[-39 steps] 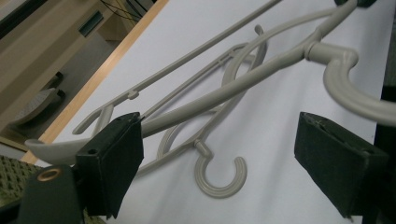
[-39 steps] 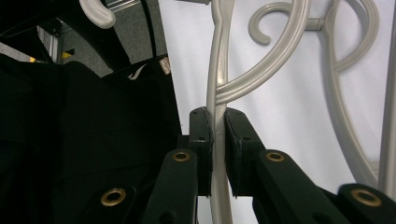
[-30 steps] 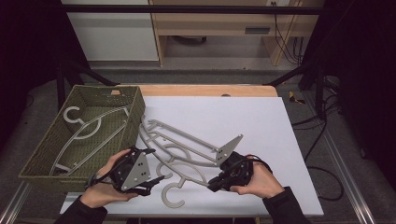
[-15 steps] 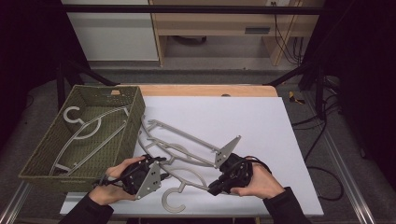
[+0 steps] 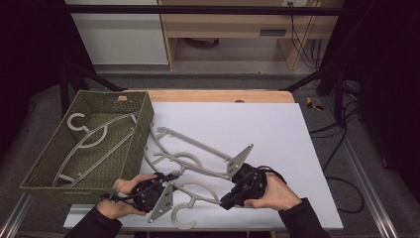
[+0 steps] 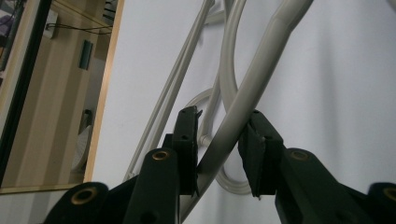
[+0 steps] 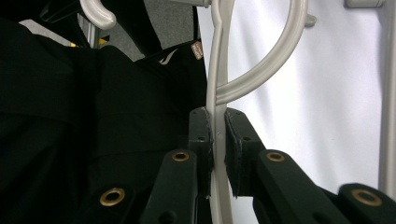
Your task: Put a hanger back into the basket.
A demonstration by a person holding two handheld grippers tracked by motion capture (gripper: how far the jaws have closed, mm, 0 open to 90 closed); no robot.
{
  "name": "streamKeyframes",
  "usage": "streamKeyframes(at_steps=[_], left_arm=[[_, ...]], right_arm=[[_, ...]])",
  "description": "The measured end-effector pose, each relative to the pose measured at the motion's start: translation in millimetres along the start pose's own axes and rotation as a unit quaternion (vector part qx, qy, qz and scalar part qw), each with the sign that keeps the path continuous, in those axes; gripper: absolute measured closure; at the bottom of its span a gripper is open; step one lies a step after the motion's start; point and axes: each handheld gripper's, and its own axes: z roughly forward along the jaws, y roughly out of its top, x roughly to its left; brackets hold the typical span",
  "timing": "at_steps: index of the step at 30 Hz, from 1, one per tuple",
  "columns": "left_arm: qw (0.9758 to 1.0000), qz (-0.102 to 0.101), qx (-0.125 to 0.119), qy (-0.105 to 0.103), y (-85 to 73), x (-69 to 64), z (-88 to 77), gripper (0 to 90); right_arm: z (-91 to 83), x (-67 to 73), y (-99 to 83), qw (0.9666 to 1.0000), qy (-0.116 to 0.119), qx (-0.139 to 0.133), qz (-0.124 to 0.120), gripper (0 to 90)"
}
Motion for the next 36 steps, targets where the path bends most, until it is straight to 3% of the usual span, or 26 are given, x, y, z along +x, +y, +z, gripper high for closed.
streamKeyframes(at_steps=[7, 9, 12, 16, 20, 21, 22, 23, 24, 25, 26, 27, 28, 29, 30, 31, 32, 33, 34, 35, 36], left_arm=[[0.9999, 0.009, 0.002, -0.01, 0.0, -4.4, 0.9, 73.9], [0.9998, 0.001, -0.01, -0.019, -1.8, -2.9, -0.7, 77.1], [0.9996, -0.003, -0.008, -0.026, -2.3, -3.4, -0.1, 80.0], [0.9995, -0.01, -0.003, -0.03, -1.8, -2.9, 1.0, 80.6], [0.9989, -0.035, 0.002, -0.031, -0.5, -0.2, -0.1, 80.9], [0.9982, -0.05, 0.005, -0.032, 0.2, 0.9, -0.1, 80.9], [0.9977, -0.062, 0.008, -0.027, 0.6, 2.4, -0.3, 80.9], [0.9969, -0.073, 0.015, -0.027, 0.9, 4.9, -0.8, 80.9], [0.9934, -0.111, 0.019, -0.022, 0.6, 8.6, -1.1, 80.9], [0.9934, -0.111, 0.019, -0.022, 0.6, 8.6, -1.1, 81.0], [0.9886, -0.148, 0.022, -0.018, -0.1, 12.7, -1.6, 80.9], [0.9858, -0.164, 0.025, -0.022, -0.6, 15.0, -1.5, 80.9], [0.9858, -0.164, 0.025, -0.022, -0.6, 15.0, -1.5, 80.9], [0.981, -0.191, 0.025, -0.022, -1.5, 18.1, -0.8, 80.9], [0.9792, -0.2, 0.027, -0.022, -1.8, 19.4, -0.4, 80.9], [0.9792, -0.2, 0.027, -0.022, -1.8, 19.4, -0.4, 80.9], [0.9779, -0.206, 0.03, -0.019, -1.8, 19.9, 0.2, 80.9], [0.9765, -0.212, 0.034, -0.018, -1.8, 20.6, 0.7, 80.9], [0.9752, -0.218, 0.038, -0.014, -1.8, 21.1, 1.1, 80.9], [0.9737, -0.224, 0.042, -0.012, -2.2, 21.9, 1.6, 80.9], [0.9717, -0.232, 0.044, -0.011, -2.5, 22.7, 2.0, 80.9]], right_arm=[[-2.4, 0.3, -0.6, 0.9999, -0.01, -0.009, -0.011, 81.6], [-8.1, 0.2, -1.2, 0.9994, -0.026, -0.021, -0.011, 81.7], [-13.3, -0.5, -1.9, 0.9986, -0.025, -0.042, -0.019, 80.9], [-13.6, 0.1, -1.5, 0.998, -0.043, -0.042, -0.02, 80.0], [-17.0, -0.3, -2.9, 0.9962, -0.058, -0.06, -0.026, 78.0], [-18.8, 0.2, -3.4, 0.9951, -0.071, -0.067, -0.02, 75.5], [-23.0, 1.0, -5.3, 0.99, -0.104, -0.095, -0.009, 68.5], [-23.0, 1.0, -5.3, 0.99, -0.104, -0.095, -0.009, 68.5], [-28.1, 1.3, -8.3, 0.9808, -0.145, -0.13, 0.003, 59.5], [-30.6, 1.8, -10.5, 0.975, -0.162, -0.152, 0.007, 54.4], [-33.3, 2.0, -13.1, 0.9681, -0.181, -0.172, 0.011, 49.5], [-36.1, 2.2, -16.0, 0.9603, -0.201, -0.192, 0.016, 46.5], [-38.5, 2.0, -19.1, 0.9519, -0.217, -0.215, 0.023, 42.7], [-40.8, 1.5, -22.1, 0.9438, -0.23, -0.235, 0.032, 39.0], [-42.6, 1.5, -25.4, 0.9342, -0.247, -0.254, 0.037, 36.5], [-42.6, 1.5, -25.4, 0.9342, -0.247, -0.254, 0.037, 36.5], [-44.3, 1.6, -28.9, 0.9267, -0.257, -0.271, 0.043, 34.3], [-46.5, 1.3, -36.0, 0.9123, -0.272, -0.301, 0.055, 25.7], [-46.5, 1.3, -36.0, 0.9123, -0.272, -0.301, 0.055, 25.7], [-47.6, 1.4, -43.6, 0.8986, -0.291, -0.322, 0.064, 20.2], [-47.6, 1.4, -43.6, 0.8986, -0.291, -0.322, 0.064, 20.2]])
